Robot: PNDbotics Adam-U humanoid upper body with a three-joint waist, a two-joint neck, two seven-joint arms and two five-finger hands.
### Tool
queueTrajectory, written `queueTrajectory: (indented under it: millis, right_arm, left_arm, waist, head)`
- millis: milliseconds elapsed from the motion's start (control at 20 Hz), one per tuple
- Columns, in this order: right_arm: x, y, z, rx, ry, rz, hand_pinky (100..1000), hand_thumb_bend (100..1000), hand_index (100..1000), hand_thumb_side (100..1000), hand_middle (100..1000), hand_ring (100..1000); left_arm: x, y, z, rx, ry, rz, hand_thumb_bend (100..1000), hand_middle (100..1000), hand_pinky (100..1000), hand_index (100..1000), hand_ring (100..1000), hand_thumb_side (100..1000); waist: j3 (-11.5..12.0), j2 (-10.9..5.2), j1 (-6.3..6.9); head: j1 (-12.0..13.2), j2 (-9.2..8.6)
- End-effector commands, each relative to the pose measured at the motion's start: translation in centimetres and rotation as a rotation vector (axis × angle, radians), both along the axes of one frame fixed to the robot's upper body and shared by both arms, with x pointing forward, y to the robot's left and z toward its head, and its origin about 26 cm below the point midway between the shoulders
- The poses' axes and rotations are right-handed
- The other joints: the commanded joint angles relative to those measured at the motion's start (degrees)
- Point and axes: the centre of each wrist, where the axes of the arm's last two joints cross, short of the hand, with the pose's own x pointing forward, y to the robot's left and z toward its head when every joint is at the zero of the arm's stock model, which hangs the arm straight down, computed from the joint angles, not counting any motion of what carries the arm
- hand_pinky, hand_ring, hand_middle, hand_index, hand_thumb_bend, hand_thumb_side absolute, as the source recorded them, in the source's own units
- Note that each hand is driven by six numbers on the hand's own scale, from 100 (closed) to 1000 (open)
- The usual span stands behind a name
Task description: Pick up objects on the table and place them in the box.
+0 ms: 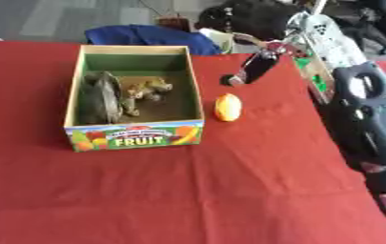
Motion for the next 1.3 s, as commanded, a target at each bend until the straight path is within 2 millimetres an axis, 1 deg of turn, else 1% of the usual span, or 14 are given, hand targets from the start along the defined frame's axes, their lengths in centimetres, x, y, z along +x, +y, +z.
queueTrajectory:
  millis: [50, 200, 400, 550, 850, 1300]
  right_arm:
    - [-1.1, -2.3, 1.3, 0.058, -0.023, -0.046, 892, 519, 934, 376, 863, 863]
    - [-0.5, -3.6, 0.2, 0.147, 0.024, -0.071, 882, 517, 893, 373, 812, 871]
    - [1.2, -5.6, -2.0, 0.270, 0.113, -0.125, 878, 520, 871, 375, 788, 891]
    - [2.4, -6.4, -3.7, 0.333, 0.175, -0.154, 876, 523, 860, 379, 776, 897]
    - [4.0, -6.2, -5.6, 0.393, 0.247, -0.169, 874, 526, 841, 385, 756, 905]
    - [5.2, -5.1, -7.2, 0.400, 0.317, -0.162, 874, 529, 833, 392, 749, 908]
  left_arm:
    - [-0.1, 0.6, 0.6, 0.014, -0.022, 0.022, 745, 569, 558, 642, 594, 406]
    - [-0.1, 0.6, 0.6, 0.013, -0.022, 0.021, 745, 570, 557, 642, 594, 406]
    - [-0.1, 0.6, 0.6, 0.013, -0.021, 0.023, 744, 570, 557, 642, 594, 406]
    - [-0.1, 0.6, 0.6, 0.013, -0.021, 0.022, 744, 570, 557, 643, 594, 407]
    - [-0.1, 0.6, 0.6, 0.012, -0.021, 0.020, 742, 571, 557, 643, 595, 407]
    - [-0.1, 0.5, 0.5, 0.010, -0.019, 0.017, 741, 571, 556, 643, 596, 407]
  waist:
    - [-0.45, -1.46, 0.50]
    - [-0.89, -1.52, 0.87]
    - [-1.01, -1.56, 1.23]
    - [-0.97, -1.55, 1.29]
    - [-0.77, -1.46, 1.43]
    - [-0.64, -1.46, 1.45]
  head:
    - [0.26, 0.29]
    - [0.26, 0.30]
    - [0.34, 0.27]
    - [0.26, 0.28]
    - [0.04, 0.27]
    - [-0.21, 0.37]
